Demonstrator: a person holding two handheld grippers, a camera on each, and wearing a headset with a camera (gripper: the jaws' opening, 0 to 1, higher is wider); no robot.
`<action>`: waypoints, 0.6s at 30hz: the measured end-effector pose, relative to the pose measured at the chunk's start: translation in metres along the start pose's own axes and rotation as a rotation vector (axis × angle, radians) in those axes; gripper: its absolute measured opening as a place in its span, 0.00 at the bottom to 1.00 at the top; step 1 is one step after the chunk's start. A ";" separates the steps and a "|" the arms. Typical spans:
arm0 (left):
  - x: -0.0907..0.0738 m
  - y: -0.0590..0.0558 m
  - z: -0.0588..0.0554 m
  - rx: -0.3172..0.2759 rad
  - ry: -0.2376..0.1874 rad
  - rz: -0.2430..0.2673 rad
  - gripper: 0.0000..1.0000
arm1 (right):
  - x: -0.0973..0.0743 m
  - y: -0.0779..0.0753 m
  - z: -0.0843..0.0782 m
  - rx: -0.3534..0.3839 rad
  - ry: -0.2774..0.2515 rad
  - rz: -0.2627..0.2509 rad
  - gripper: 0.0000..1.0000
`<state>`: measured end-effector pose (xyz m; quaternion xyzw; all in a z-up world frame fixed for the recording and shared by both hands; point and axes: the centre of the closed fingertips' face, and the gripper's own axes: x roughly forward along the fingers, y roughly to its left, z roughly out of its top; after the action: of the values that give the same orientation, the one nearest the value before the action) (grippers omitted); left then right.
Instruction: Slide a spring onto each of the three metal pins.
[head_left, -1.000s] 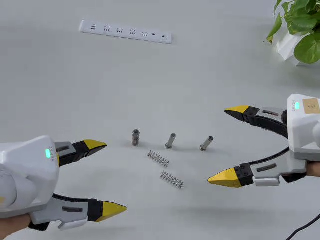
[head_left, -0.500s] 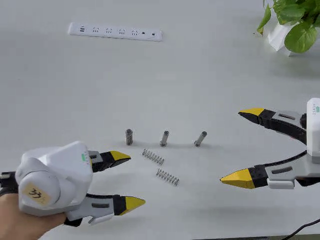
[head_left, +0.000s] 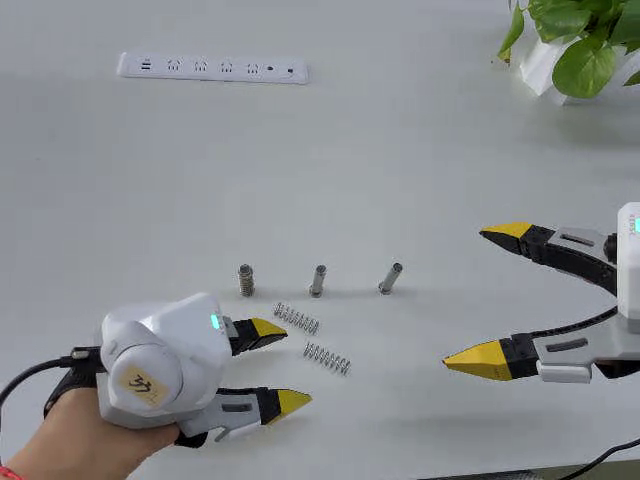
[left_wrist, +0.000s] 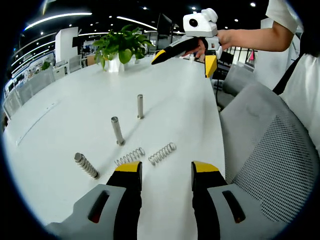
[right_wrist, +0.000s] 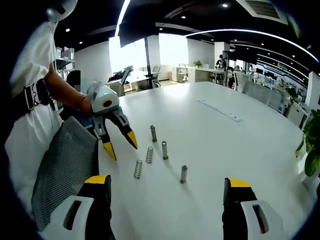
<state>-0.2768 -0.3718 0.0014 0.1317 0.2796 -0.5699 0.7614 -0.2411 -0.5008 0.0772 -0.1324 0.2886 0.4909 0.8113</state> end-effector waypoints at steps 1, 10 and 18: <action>0.002 0.000 -0.001 -0.003 0.005 -0.002 0.35 | 0.000 0.000 -0.001 0.001 0.002 -0.001 0.93; 0.018 0.001 -0.005 -0.031 0.022 -0.020 0.31 | -0.002 -0.003 -0.002 0.013 0.000 -0.010 0.93; 0.022 0.000 -0.010 -0.043 0.035 -0.032 0.32 | -0.002 -0.004 -0.004 0.021 0.007 -0.014 0.92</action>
<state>-0.2751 -0.3847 -0.0192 0.1210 0.3072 -0.5735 0.7497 -0.2395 -0.5062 0.0751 -0.1277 0.2957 0.4819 0.8149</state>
